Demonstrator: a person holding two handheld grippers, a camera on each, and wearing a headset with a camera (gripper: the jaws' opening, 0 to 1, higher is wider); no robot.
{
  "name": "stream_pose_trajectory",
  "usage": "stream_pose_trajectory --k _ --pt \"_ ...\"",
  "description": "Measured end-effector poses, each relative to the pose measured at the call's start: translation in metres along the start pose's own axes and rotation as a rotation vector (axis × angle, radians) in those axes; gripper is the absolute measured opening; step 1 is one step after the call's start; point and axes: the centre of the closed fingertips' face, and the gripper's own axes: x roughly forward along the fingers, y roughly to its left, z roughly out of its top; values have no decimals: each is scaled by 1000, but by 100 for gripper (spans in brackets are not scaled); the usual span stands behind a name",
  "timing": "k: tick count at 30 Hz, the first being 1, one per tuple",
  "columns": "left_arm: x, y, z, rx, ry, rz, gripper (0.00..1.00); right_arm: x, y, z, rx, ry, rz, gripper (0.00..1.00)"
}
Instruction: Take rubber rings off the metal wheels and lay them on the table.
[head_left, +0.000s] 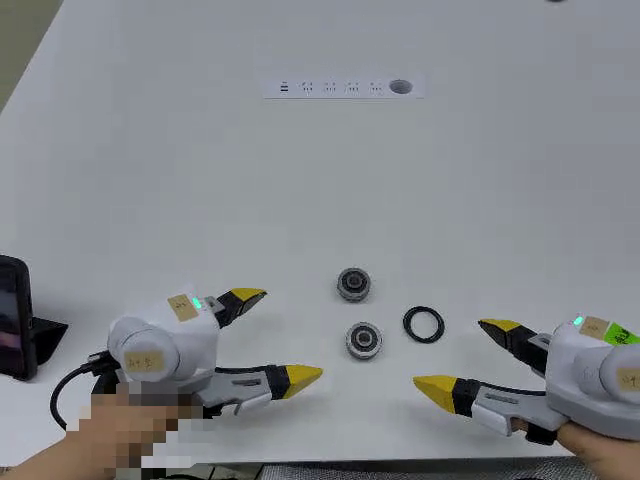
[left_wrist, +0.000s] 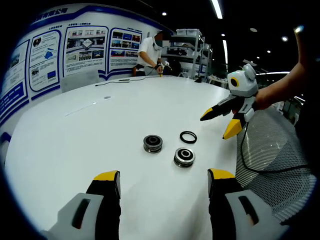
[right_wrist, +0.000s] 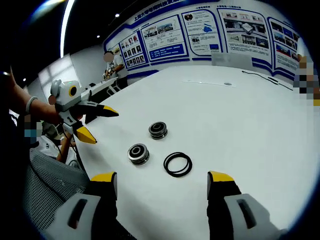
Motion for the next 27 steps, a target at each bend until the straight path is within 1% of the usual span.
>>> stream_pose_trajectory --k 4,9,10,14,17,19,21,24,27 --pt "-3 0 0 -10 -11 9 75 1 1 -1 -51 15 1 79" --pt "-7 -3 1 -25 -28 8 79 1 5 -4 -92 28 17 83" --pt "-8 -4 1 -32 -35 9 80 1 6 -4 -97 26 20 85" --pt "-12 -9 0 -34 -37 12 82 1 10 -5 -109 17 34 91" --pt "-14 -11 -1 -25 -37 18 83 0 12 -7 -139 11 43 95" --pt "-15 -12 0 -18 -41 23 86 -1 12 -6 -157 -3 38 99" --pt "-16 -13 0 -24 -41 26 89 -2 12 -4 -160 -11 40 99" --pt "-18 -13 -1 -17 -42 39 93 -4 11 -3 -161 -19 36 99" --pt "-19 -14 -2 -18 -47 45 94 -6 11 -2 -165 -27 37 99"
